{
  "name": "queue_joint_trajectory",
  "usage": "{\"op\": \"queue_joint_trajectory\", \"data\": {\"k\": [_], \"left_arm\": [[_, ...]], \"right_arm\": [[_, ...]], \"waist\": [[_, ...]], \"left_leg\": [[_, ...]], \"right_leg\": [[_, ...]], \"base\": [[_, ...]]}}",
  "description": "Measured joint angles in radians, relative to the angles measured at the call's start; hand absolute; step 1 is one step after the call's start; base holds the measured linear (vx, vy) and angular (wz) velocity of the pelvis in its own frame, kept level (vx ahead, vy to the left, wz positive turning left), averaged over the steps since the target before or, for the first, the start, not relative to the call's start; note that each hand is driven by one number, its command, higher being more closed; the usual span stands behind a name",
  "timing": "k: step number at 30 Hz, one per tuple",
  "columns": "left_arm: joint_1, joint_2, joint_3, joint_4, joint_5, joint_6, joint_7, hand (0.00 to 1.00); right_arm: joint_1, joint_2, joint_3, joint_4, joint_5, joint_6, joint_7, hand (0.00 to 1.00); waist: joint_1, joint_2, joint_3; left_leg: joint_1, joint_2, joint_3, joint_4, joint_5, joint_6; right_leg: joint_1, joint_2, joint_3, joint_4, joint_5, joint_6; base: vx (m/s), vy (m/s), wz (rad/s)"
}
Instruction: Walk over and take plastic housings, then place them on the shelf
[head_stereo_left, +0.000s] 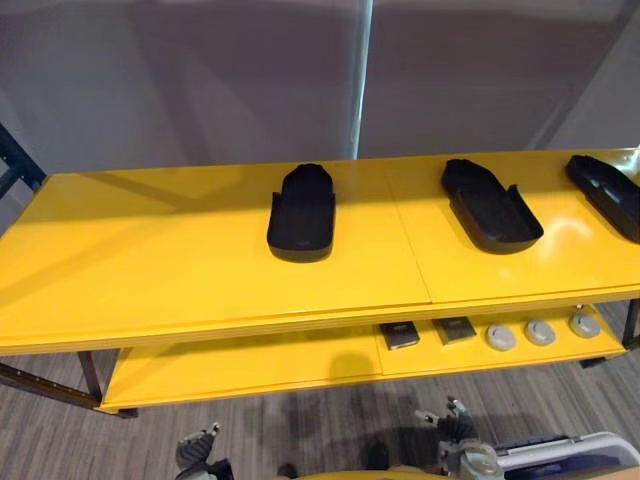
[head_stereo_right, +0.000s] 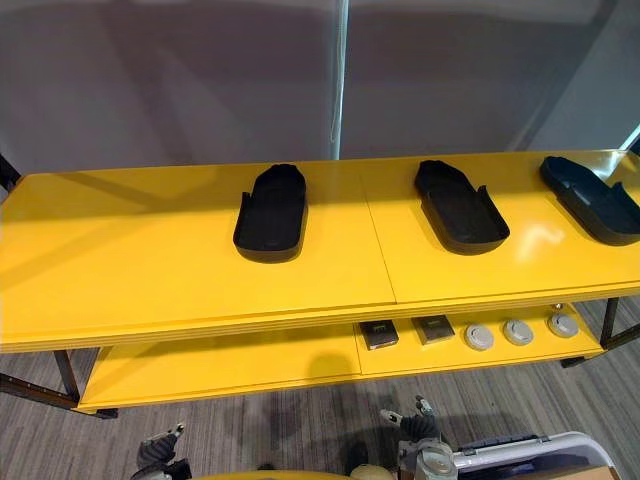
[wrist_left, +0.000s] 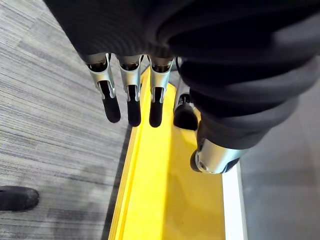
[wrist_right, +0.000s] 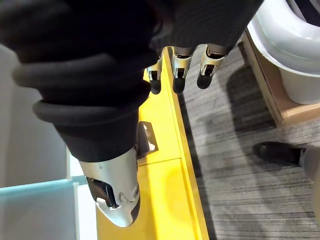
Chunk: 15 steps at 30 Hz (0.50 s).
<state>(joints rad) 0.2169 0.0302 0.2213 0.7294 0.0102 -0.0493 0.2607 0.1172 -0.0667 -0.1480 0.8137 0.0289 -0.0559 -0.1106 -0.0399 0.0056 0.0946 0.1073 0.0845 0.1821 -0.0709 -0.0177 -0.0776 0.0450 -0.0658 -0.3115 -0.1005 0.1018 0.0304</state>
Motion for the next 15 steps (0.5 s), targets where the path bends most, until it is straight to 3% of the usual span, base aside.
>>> {"op": "queue_joint_trajectory", "data": {"k": [8, 10, 12, 15], "left_arm": [[-0.025, 0.020, -0.081, 0.010, 0.018, 0.000, -0.021, 0.00], [-0.028, 0.023, -0.090, 0.010, 0.031, 0.000, -0.021, 0.00], [-0.021, 0.023, -0.099, 0.010, 0.041, 0.000, -0.021, 0.00], [-0.031, 0.023, -0.100, 0.009, 0.040, -0.001, -0.021, 0.00]], "right_arm": [[-0.001, 0.000, -0.004, 0.000, -0.002, 0.002, 0.000, 0.00], [-0.003, 0.000, -0.004, 0.000, -0.005, 0.002, 0.000, 0.00], [-0.002, 0.000, -0.002, -0.001, -0.033, 0.002, 0.000, 0.00], [-0.022, -0.002, 0.005, -0.005, -0.061, 0.002, -0.005, 0.00]], "waist": [[-0.008, 0.000, 0.001], [-0.011, 0.002, 0.011], [-0.005, 0.009, 0.021], [-0.002, 0.007, 0.022]], "left_leg": [[0.012, 0.005, 0.018, 0.005, -0.005, -0.002], [0.010, 0.015, 0.031, 0.044, -0.031, -0.006], [0.003, 0.040, 0.047, 0.134, -0.096, -0.014], [-0.040, 0.042, 0.008, 0.247, -0.135, -0.027]], "right_leg": [[0.002, 0.006, 0.016, 0.002, -0.014, 0.005], [0.001, 0.006, 0.023, 0.036, -0.038, 0.006], [-0.009, 0.011, 0.049, 0.114, -0.088, 0.000], [-0.074, 0.011, 0.099, 0.199, -0.133, -0.002]], "base": [[0.01, -0.002, -0.07], [0.02, 0.003, -0.09], [0.00, -0.008, -0.28], [0.05, -0.011, -0.42]]}}
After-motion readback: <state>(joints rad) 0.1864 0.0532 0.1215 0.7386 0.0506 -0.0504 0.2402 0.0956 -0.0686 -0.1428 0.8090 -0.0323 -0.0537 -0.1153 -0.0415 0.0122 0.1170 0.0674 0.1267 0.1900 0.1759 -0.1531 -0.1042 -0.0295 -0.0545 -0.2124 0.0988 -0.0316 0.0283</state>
